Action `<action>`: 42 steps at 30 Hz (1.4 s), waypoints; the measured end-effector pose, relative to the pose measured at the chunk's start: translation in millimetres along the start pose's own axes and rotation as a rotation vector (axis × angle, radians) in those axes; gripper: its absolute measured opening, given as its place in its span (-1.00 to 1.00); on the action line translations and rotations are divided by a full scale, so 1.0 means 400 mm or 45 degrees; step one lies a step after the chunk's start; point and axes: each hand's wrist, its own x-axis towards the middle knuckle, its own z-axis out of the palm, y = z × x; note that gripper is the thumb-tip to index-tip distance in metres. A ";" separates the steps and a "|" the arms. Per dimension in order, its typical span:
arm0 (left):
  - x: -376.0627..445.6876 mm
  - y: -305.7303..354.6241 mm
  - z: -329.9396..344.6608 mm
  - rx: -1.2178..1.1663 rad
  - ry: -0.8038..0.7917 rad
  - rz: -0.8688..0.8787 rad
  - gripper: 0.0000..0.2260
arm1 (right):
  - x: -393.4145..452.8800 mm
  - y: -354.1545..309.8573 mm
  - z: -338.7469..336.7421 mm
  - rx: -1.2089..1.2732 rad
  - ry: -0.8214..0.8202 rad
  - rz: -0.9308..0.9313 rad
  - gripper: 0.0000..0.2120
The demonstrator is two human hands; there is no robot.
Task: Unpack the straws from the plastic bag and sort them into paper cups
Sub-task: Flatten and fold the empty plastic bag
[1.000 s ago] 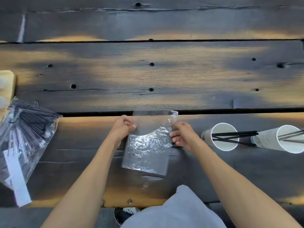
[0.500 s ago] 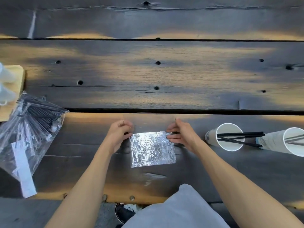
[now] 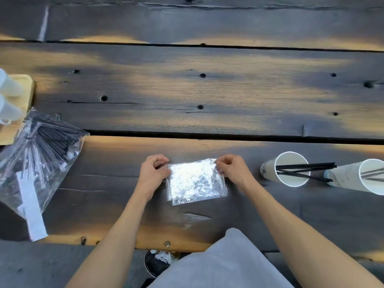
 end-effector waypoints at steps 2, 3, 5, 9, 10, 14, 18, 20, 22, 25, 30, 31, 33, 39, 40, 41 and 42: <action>-0.001 -0.009 0.007 0.100 0.018 0.050 -0.73 | -0.007 0.004 0.007 -0.265 0.018 -0.091 -0.93; -0.001 -0.013 0.009 0.174 0.023 0.080 -0.73 | -0.011 0.007 0.010 -0.381 0.036 -0.130 -0.90; -0.007 -0.019 0.014 0.307 0.015 0.132 -0.71 | -0.022 0.012 0.017 -0.485 0.072 -0.196 -0.87; -0.039 -0.017 0.027 0.443 0.133 0.224 -0.67 | -0.042 0.015 0.033 -0.542 0.174 -0.269 -0.83; -0.050 -0.015 0.035 0.471 0.174 0.261 -0.69 | -0.048 0.008 0.039 -0.501 0.167 -0.232 -0.81; -0.098 -0.032 0.075 0.273 -0.085 0.088 -0.82 | -0.086 -0.028 0.081 0.189 -0.164 0.176 -0.84; -0.119 -0.069 0.080 0.158 -0.130 -0.153 -0.81 | -0.097 -0.001 0.109 0.287 -0.172 0.466 -0.84; -0.119 -0.077 0.077 0.106 -0.086 -0.182 -0.82 | -0.089 0.013 0.113 0.306 -0.059 0.543 -0.84; -0.115 -0.081 0.072 0.111 -0.109 -0.180 -0.82 | -0.084 0.017 0.116 0.347 0.007 0.567 -0.81; -0.118 -0.076 0.054 0.082 -0.141 -0.175 -0.82 | -0.084 0.011 0.115 0.154 0.171 0.406 -0.78; -0.135 -0.082 0.049 0.319 0.317 -0.036 -0.87 | -0.095 0.001 0.076 -0.368 0.430 0.192 -0.75; -0.135 -0.085 0.051 0.385 0.359 -0.060 -0.83 | -0.098 0.001 0.072 -0.379 0.405 0.194 -0.77; -0.131 -0.090 0.055 0.462 0.287 -0.158 -0.72 | -0.099 0.001 0.070 -0.353 0.351 0.222 -0.81; -0.093 -0.073 0.055 0.171 0.101 -0.456 -0.81 | -0.091 0.014 0.085 -0.199 0.318 0.295 -0.84; -0.089 -0.073 0.053 0.106 0.063 -0.473 -0.84 | -0.090 0.016 0.086 -0.158 0.315 0.301 -0.84; -0.088 -0.073 0.049 0.061 0.034 -0.496 -0.85 | -0.090 0.019 0.083 -0.122 0.301 0.304 -0.84; -0.089 -0.077 0.045 0.023 0.012 -0.511 -0.81 | -0.091 0.021 0.080 -0.075 0.281 0.322 -0.84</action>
